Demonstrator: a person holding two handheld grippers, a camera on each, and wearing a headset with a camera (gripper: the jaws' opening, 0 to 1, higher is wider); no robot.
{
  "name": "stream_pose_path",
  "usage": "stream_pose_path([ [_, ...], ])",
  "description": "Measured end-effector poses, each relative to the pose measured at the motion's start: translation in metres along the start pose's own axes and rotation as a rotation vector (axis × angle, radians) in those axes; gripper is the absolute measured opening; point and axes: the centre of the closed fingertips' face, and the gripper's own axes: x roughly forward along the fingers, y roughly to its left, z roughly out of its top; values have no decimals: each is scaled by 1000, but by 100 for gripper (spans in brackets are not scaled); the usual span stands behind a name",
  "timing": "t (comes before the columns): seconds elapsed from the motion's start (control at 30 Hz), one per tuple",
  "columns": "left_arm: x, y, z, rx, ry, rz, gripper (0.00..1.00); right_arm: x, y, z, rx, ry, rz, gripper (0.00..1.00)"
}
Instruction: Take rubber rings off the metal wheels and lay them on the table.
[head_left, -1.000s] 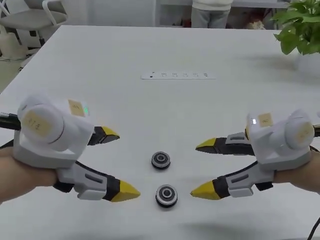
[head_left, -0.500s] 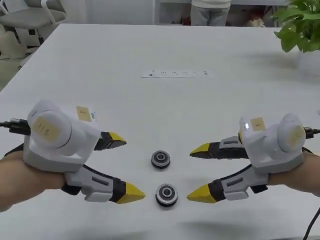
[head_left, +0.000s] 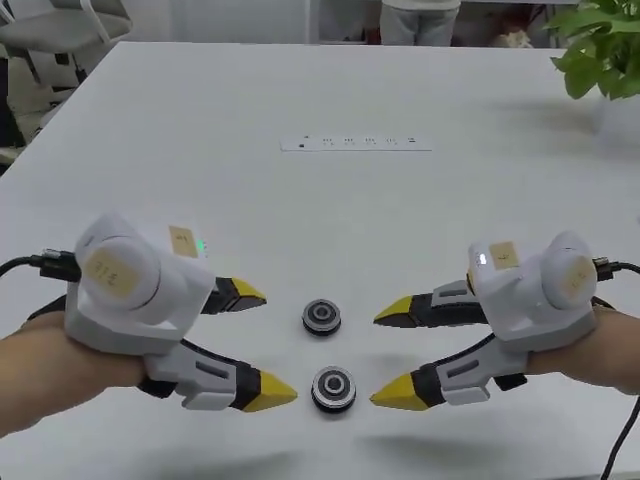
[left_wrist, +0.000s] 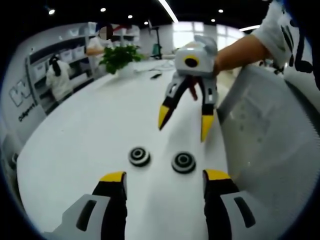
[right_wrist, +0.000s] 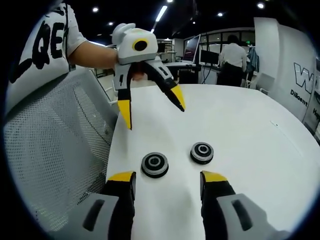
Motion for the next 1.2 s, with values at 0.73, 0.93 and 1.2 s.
stream_pose_path([
  [0.73, 26, -14, -3, 11, -1, -74, 47, 17, 9, -8, -7, 28, 67, 39],
  [0.93, 32, -21, -4, 12, 4, -100, 43, 21, 13, -10, -4, 33, 84, 38],
  [1.2, 38, -25, -1, 21, -12, -111, 33, 26, 16, -8, 10, 27, 96, 38],
])
